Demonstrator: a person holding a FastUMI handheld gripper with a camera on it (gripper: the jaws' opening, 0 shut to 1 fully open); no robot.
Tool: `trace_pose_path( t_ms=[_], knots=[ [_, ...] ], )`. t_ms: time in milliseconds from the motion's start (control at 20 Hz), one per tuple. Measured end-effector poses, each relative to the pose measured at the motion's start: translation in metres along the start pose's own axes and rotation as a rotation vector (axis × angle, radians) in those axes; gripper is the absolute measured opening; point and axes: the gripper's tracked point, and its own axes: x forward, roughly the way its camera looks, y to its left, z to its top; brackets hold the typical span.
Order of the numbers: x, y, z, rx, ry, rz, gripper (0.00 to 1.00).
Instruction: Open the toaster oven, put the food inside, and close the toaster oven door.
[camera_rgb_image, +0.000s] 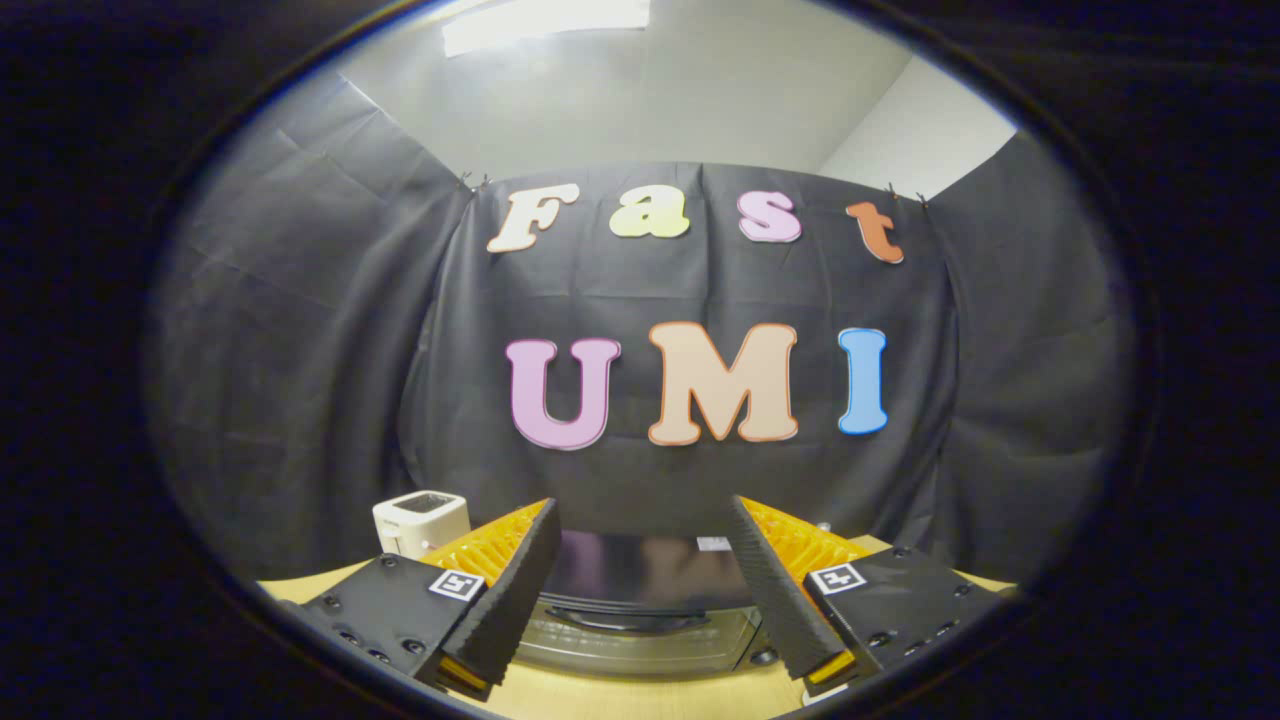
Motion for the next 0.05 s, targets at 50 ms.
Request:
trace_pose_path(
  t_ms=[50],
  knots=[
    [-0.0019,-0.0028,0.0090,-0.006,-0.019,-0.005,1.00]
  ],
)
